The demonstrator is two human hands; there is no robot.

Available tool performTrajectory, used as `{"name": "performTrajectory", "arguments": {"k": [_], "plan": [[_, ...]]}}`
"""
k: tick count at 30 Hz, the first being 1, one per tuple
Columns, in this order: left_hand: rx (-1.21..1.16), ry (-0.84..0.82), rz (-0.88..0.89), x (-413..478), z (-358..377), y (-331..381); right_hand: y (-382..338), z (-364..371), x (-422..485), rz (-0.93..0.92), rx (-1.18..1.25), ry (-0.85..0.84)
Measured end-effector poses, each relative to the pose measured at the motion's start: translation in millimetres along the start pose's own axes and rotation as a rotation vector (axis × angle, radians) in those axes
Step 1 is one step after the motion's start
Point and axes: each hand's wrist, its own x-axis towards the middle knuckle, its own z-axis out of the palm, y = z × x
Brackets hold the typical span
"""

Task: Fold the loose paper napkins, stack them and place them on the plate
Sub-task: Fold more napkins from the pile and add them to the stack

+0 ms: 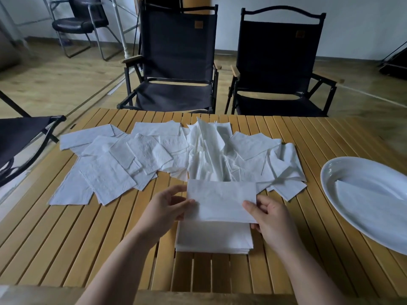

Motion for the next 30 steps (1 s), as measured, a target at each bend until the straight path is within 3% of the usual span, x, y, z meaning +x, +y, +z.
{"name": "performTrajectory", "arguments": {"k": [7,10,14,25,30], "plan": [[-0.033,0.090,0.011,5.8,-0.5,-4.9,0.4,-1.7,2.4,-0.058,0.037,0.067],[-0.101,0.126,0.001,5.8,-0.7,-3.8,-6.3,-3.2,-1.0,-0.056,0.197,0.071],[-0.193,0.050,0.002,3.0,-3.2,-0.2,-3.8,-5.6,-1.0,-0.045,0.210,-0.002],[-0.013,0.047,0.180,11.7,-4.0,-8.9,-3.6,-7.1,0.8,-0.093,0.158,0.004],[0.091,0.095,0.170,11.2,-7.2,-9.5,-7.1,-6.4,0.9,-0.226,0.124,0.084]]}}
